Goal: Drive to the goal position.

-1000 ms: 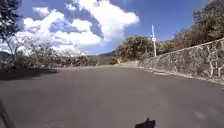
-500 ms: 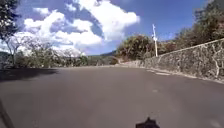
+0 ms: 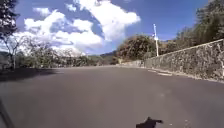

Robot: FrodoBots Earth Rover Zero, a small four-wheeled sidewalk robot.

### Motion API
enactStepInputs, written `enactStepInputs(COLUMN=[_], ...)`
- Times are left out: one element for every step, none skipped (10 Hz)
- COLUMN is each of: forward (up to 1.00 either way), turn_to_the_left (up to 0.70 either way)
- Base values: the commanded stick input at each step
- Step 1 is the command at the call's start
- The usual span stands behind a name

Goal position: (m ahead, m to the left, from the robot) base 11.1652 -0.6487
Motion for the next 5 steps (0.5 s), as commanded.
enactStepInputs(forward=[0.5, 0.5, 0.5, 0.5, 0.5], turn_to_the_left=[0.0, 0.0, 0.0, 0.0, 0.0])
